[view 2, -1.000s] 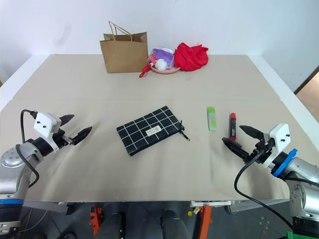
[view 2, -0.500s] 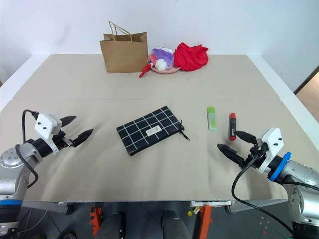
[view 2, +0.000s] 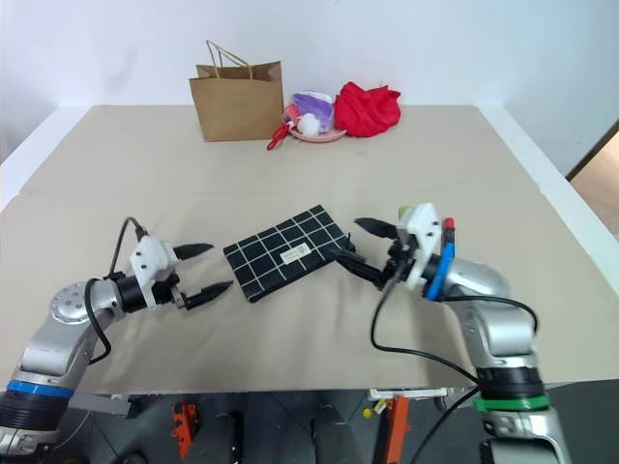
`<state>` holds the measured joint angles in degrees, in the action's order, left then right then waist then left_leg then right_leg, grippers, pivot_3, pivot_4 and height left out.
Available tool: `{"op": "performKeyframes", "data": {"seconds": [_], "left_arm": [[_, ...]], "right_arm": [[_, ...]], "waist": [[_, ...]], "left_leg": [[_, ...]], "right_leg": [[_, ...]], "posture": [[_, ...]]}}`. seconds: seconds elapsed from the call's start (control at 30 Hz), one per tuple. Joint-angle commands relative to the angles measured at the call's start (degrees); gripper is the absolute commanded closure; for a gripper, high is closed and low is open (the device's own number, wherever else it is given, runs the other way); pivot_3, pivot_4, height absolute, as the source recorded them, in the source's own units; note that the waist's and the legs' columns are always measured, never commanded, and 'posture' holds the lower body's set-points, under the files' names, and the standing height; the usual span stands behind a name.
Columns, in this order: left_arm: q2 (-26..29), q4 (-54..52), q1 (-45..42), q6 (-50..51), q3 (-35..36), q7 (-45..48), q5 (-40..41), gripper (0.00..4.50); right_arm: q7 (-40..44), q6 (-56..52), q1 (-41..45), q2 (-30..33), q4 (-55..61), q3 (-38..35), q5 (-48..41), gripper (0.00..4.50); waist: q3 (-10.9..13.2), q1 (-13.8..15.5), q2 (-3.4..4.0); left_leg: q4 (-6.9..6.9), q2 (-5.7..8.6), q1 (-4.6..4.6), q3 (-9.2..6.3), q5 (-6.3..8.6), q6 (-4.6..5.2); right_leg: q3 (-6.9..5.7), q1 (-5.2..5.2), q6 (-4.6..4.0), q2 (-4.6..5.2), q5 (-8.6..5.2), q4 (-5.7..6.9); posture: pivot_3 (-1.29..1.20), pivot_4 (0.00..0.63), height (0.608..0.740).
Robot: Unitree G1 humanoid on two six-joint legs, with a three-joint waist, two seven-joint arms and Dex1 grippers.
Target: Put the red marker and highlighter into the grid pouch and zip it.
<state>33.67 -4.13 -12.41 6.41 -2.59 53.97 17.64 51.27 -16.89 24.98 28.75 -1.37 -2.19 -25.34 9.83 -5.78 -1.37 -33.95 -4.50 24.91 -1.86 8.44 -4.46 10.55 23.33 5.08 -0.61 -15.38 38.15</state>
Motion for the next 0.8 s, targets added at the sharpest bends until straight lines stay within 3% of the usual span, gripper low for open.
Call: {"op": "performKeyframes", "data": {"seconds": [0.03,0.2,0.63,0.8], "left_arm": [[-0.33,-3.16,-0.98,-1.48,-2.11,2.56,0.1,0.0],[-0.9,-4.93,-1.15,-0.63,-3.3,2.81,0.15,0.0],[-0.81,-9.0,1.2,1.33,-3.07,2.0,0.85,0.0],[-0.24,-6.69,1.22,-2.34,-1.7,1.77,-0.84,0.0]], "right_arm": [[-1.56,3.7,4.31,-1.94,-6.53,0.9,3.35,2.24],[-3.92,7.0,7.91,-5.84,-13.84,2.16,6.51,4.45],[-7.15,11.99,6.98,-9.0,-23.47,3.89,13.38,4.45],[-7.43,11.3,5.55,-9.49,-20.99,4.26,13.43,4.45]], "waist": [[0.0,0.06,0.0],[0.0,0.03,0.0],[0.0,-0.08,0.01],[-0.01,-0.09,0.01]], "left_leg": [[0.0,0.0,0.02,-0.04,0.01,0.02],[0.01,-0.01,0.0,-0.1,0.01,0.03],[-0.01,-0.01,-0.05,-0.12,0.01,0.03],[-0.01,-0.01,-0.14,-0.11,0.0,0.03]], "right_leg": [[-0.04,0.01,-0.04,-0.01,0.0,0.01],[-0.1,0.0,-0.04,-0.02,-0.01,0.03],[-0.11,-0.04,-0.03,-0.02,0.0,0.05],[-0.11,-0.13,-0.02,-0.02,0.02,0.05]], "posture": [[0.0,0.15,0.74],[0.0,0.15,0.74],[0.0,0.15,0.74],[0.0,0.15,0.74]]}}
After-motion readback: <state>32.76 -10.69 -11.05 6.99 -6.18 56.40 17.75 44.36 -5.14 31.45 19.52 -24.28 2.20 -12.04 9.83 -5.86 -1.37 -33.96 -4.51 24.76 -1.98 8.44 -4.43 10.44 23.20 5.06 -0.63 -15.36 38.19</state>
